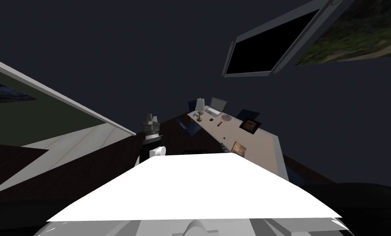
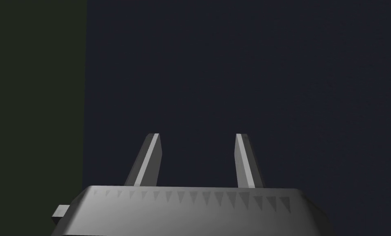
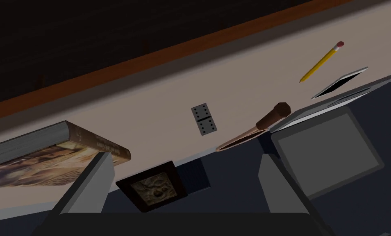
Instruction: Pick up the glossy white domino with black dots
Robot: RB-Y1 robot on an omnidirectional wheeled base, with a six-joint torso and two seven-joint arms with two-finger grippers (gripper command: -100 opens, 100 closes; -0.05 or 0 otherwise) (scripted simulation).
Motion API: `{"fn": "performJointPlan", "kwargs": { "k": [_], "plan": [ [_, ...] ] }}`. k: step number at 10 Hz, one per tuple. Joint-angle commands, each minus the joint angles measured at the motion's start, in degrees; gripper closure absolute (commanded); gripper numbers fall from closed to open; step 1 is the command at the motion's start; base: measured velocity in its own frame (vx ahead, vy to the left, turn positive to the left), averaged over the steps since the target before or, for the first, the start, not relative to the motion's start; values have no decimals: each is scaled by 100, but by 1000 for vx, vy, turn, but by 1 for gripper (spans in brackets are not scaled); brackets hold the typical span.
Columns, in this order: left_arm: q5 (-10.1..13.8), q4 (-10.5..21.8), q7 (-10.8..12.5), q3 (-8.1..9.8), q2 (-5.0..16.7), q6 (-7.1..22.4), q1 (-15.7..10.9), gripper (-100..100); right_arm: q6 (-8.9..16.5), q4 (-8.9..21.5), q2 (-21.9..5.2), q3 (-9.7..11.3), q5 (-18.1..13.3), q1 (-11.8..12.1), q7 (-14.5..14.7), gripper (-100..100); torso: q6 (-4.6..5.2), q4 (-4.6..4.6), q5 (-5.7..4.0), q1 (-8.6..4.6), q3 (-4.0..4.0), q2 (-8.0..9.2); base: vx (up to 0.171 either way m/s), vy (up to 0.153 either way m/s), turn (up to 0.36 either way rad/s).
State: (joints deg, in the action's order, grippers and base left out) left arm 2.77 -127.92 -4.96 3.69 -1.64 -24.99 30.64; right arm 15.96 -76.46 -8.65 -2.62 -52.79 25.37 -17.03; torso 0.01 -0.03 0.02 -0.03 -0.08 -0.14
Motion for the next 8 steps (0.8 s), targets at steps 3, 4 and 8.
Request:
{"fn": "performJointPlan", "kwargs": {
  "k": [3,4,8],
  "plan": [
    [0,0,0,0,0,0,0,0,495,559,-23,78,-528,-192,-123,-100,0,0,1,1,0,-1,44,-8,88],
    [0,0,0,0,0,0,0,0,682,701,-41,124,-662,-274,-172,-100,-1,0,0,-2,-1,-3,69,-29,167],
    [0,0,0,0,0,0,0,0,1054,1205,-76,225,-1125,-441,-258,-100,-1,1,0,0,3,4,39,-18,86]
  ]
}}
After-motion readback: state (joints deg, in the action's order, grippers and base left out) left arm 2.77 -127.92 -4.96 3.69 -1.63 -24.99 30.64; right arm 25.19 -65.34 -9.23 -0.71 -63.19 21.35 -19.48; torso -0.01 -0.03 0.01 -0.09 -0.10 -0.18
